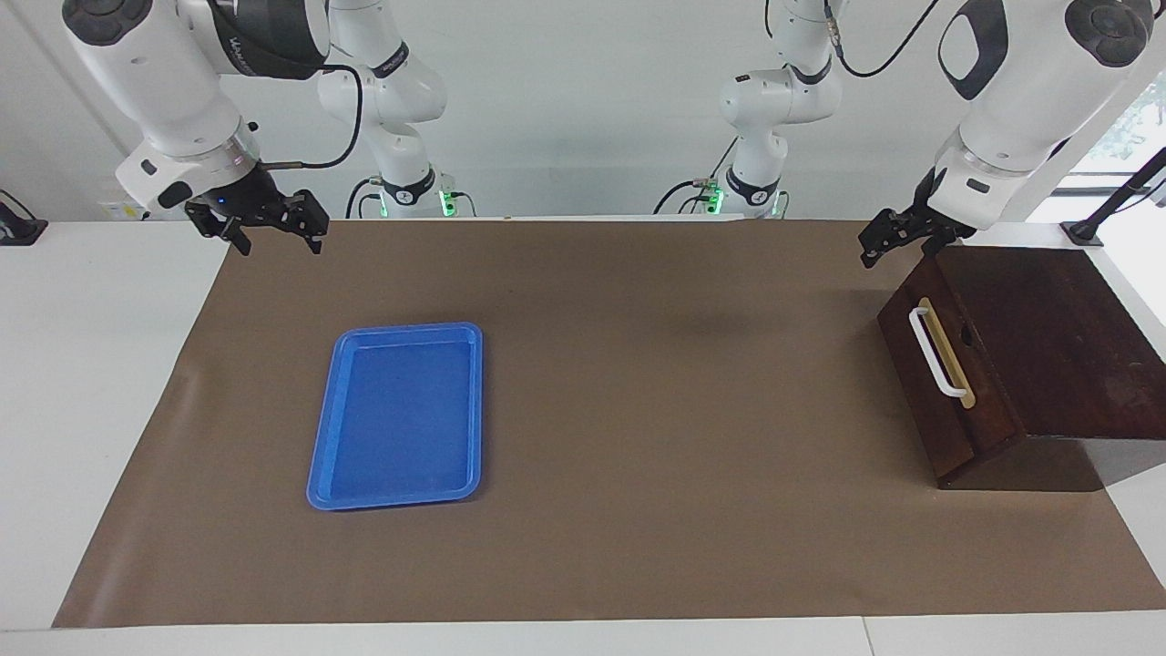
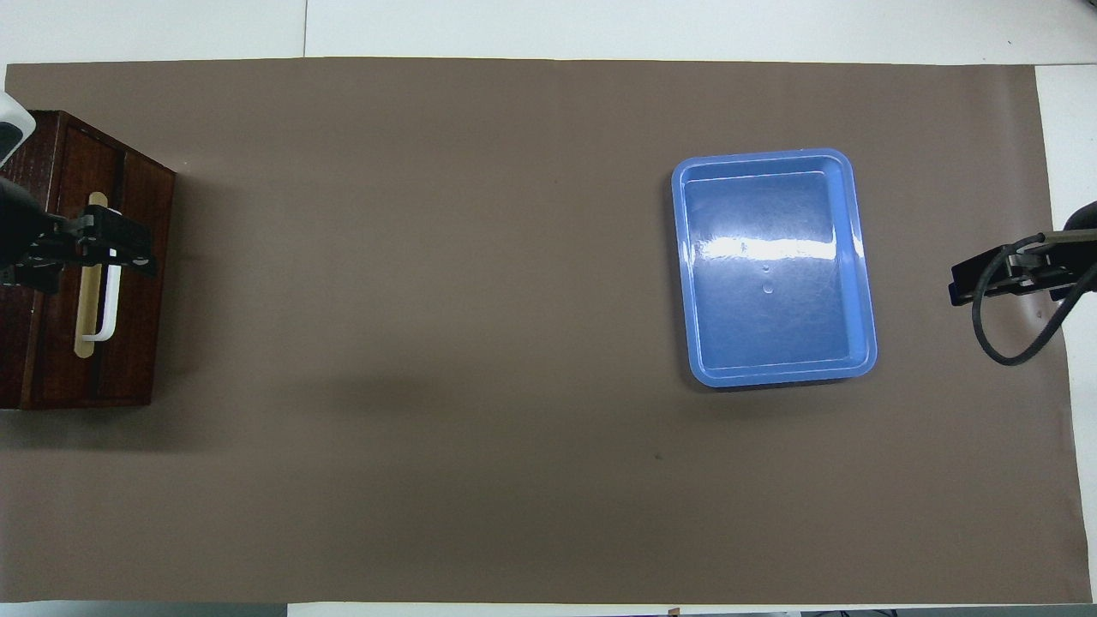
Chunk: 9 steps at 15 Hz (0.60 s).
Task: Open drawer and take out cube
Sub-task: 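Move the left gripper to the white drawer handle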
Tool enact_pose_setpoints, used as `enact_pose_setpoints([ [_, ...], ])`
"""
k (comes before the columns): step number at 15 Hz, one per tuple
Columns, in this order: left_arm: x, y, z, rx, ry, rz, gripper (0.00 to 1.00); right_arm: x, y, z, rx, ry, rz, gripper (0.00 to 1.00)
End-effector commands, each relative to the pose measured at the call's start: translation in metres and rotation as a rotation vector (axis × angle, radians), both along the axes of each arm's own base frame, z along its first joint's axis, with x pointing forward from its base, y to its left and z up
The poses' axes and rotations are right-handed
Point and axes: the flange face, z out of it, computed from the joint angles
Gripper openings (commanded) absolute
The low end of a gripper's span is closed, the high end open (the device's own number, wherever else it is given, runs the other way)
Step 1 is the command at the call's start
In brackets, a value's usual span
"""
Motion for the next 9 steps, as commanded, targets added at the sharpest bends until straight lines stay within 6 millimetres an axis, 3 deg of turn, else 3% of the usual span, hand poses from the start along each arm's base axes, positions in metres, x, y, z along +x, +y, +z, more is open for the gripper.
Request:
enact_pose_setpoints([
  [1,-0.0039,0.0002,0.0008,-0.014,-0.016,-0.003,1.0,-0.0061,-0.0024,0.0031,-0.004,0.009,0.004,1.0],
  [9,-0.001,-0.0041,0.0024,-0.015,-0.043,-0.012,1.0,-0.0043,0.001,0.0043,-0.004,-0.002,0.007,1.0],
])
